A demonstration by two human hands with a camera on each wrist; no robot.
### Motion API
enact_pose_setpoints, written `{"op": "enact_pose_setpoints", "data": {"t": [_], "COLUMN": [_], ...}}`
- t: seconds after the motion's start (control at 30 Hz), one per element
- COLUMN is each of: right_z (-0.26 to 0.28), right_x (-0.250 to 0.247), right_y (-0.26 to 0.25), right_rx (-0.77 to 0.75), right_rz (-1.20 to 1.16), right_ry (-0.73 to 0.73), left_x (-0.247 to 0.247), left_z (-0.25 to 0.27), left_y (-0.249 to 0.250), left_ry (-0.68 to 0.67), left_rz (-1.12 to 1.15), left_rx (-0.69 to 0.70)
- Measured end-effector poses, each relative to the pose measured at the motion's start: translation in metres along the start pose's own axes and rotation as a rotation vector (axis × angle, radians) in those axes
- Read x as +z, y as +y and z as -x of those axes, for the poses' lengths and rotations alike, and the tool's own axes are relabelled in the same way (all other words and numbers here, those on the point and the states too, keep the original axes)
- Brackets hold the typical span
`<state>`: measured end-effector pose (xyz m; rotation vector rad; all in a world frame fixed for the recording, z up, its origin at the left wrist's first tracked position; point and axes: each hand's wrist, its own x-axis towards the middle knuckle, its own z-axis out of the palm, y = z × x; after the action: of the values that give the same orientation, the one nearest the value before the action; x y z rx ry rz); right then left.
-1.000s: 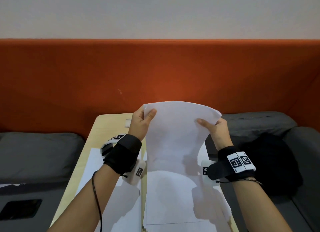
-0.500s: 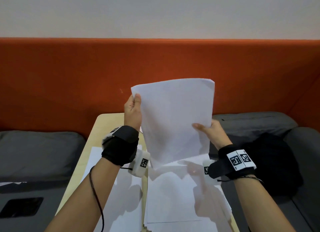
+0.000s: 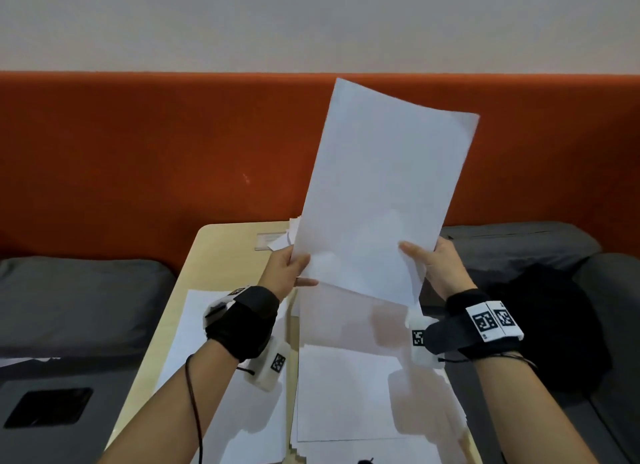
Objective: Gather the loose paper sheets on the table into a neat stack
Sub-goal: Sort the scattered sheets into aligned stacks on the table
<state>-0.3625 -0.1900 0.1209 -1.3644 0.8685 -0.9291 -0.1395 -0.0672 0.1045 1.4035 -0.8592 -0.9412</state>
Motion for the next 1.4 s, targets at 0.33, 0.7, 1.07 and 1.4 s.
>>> {"op": "enact_pose_setpoints", "data": {"t": [0.33, 0.7, 1.07, 1.4], "right_z": [0.004, 0.022, 0.014, 0.013], "right_x": [0.001, 0.019, 0.051, 0.045], "right_y": [0.014, 0.041, 0.062, 0.105], "right_rx": [0.1, 0.234, 0.266, 0.506], "right_rz": [0.051, 0.234, 0.225, 0.977], "right_ry": [-0.145, -0.359, -0.223, -0.163], "left_x": [-0.013, -0.024, -0.045, -0.143], "left_z": [-0.001, -0.004, 0.017, 0.042], "left_y": [0.001, 0.009, -0.028, -0.095], "left_ry": [-0.051, 0.205, 0.179, 0.458], "left_rz": [0.031, 0.019, -0.131, -0.533], "left_rx": [-0.039, 0.049, -0.133, -0.454]}}
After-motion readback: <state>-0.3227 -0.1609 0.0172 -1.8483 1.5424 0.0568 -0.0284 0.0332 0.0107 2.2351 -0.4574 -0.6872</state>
